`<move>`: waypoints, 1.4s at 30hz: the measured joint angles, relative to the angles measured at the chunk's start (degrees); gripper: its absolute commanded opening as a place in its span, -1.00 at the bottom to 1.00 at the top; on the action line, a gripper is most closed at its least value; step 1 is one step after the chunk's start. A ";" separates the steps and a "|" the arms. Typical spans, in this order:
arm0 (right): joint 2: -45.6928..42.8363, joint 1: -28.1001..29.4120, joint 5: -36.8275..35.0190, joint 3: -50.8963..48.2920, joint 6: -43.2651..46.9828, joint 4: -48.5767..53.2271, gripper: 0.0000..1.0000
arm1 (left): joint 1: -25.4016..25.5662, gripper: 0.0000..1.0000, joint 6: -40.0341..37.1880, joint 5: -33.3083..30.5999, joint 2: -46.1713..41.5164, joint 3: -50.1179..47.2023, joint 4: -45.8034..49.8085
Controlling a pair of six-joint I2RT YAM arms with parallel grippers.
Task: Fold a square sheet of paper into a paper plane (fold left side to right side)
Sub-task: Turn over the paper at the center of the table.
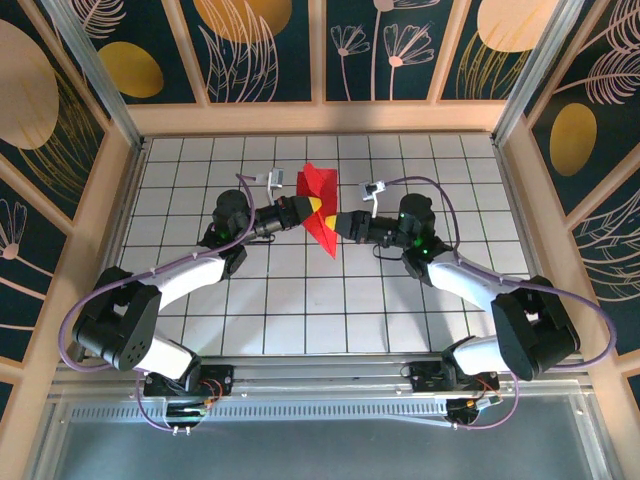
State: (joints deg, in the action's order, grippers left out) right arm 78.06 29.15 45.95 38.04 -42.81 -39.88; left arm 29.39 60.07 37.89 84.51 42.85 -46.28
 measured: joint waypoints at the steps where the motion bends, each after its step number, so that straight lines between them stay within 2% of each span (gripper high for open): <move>1: -0.09 0.00 -0.13 0.07 0.37 0.55 -0.93 | 0.00 -0.52 -0.79 -0.85 -0.39 0.02 1.29; 3: -0.61 0.00 -1.38 0.13 1.73 2.89 -1.00 | 0.00 -0.30 -3.08 -2.99 -1.97 0.15 5.18; 7: -3.19 0.07 -6.19 1.49 6.54 12.02 -1.00 | 0.00 -0.02 -8.68 -9.51 -7.52 0.98 14.01; 10: -5.42 1.53 -15.45 5.53 12.39 22.86 -1.00 | 0.00 0.10 -13.40 -16.79 -13.20 1.36 20.98; 13: -5.51 7.17 -30.95 12.74 18.58 35.78 -1.00 | 0.00 0.15 -17.70 -26.03 -19.43 1.36 28.17; 16: -1.99 13.90 -47.47 20.72 22.25 47.54 -1.00 | 0.00 0.20 -21.33 -34.73 -24.90 1.29 34.12; 21: 12.85 22.43 -74.66 33.11 22.93 67.54 -1.00 | 0.00 0.27 -25.00 -47.50 -31.52 0.11 41.86; 24: 23.12 25.66 -85.44 37.75 21.51 77.61 -1.00 | 0.00 0.29 -26.21 -52.43 -33.94 -1.14 44.65; 26: 28.96 27.15 -90.03 40.11 20.52 82.73 -1.00 | 0.00 0.30 -26.73 -54.47 -34.73 -1.60 45.94; 29: 35.95 28.76 -94.12 42.66 19.45 87.80 -1.00 | 0.00 0.30 -27.12 -56.24 -34.91 -1.62 46.93; 31: 39.12 29.49 -95.32 43.74 19.06 89.66 -0.92 | 0.00 0.31 -27.36 -56.72 -34.84 -1.62 47.21; 36: 43.06 29.94 -93.57 45.09 19.19 90.51 -0.54 | 0.00 0.32 -27.56 -57.05 -33.53 -1.62 47.63; 42: 42.03 29.35 -85.61 44.22 20.87 86.16 -0.01 | 0.00 0.34 -27.61 -56.39 -31.06 -1.62 47.91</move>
State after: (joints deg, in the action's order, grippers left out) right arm 120.09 58.50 -39.66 82.26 -21.93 46.28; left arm 29.39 32.47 -18.50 53.45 41.23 1.63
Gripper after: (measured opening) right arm 0.440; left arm 0.664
